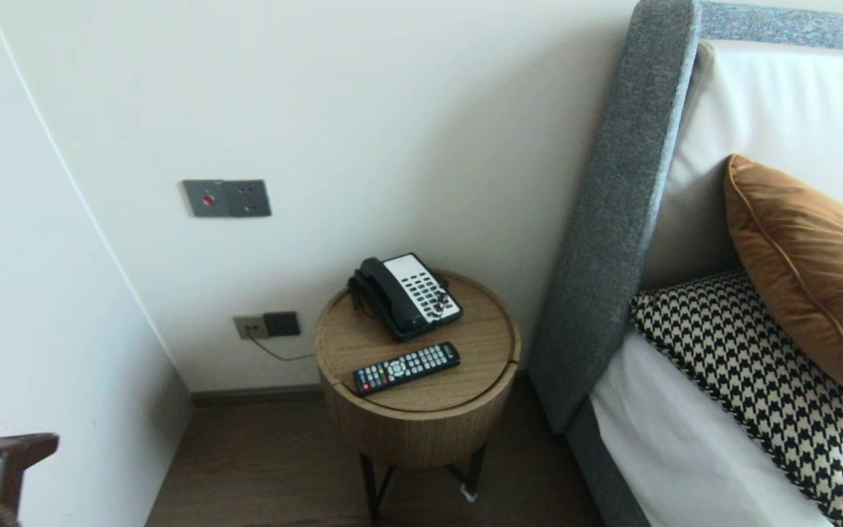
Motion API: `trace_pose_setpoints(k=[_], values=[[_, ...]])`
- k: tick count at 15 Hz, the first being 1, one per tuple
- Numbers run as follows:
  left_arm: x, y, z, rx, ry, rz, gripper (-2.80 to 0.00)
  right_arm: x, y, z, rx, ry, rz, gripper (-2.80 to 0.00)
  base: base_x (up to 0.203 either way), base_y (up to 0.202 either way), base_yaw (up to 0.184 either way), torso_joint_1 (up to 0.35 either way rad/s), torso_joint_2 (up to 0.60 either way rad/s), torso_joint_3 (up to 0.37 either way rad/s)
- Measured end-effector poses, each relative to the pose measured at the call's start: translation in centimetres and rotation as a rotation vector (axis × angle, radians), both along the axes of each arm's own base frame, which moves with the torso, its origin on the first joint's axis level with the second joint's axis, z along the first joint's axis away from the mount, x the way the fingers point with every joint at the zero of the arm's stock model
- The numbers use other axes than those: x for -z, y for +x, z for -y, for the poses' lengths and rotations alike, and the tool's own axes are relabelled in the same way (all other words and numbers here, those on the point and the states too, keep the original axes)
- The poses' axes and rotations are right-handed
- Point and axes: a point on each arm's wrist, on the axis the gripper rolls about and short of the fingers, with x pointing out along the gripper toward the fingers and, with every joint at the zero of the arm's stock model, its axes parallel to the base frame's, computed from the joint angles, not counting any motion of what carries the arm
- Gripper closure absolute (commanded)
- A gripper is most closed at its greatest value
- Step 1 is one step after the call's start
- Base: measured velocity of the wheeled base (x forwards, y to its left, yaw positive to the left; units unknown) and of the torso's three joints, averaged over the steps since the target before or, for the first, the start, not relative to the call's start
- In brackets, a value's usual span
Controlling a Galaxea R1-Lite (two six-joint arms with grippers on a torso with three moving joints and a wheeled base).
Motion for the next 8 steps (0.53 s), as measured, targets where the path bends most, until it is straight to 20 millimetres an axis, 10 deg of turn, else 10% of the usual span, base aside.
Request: trace_pose_setpoints(k=[8], values=[[2.1, -7.6, -3.4, -0.323, -0.046, 0.010, 0.00, 0.0, 0.0, 0.0, 0.000, 0.000, 0.000, 0.00, 0.000, 0.000, 0.000, 0.000, 0.00, 0.000]])
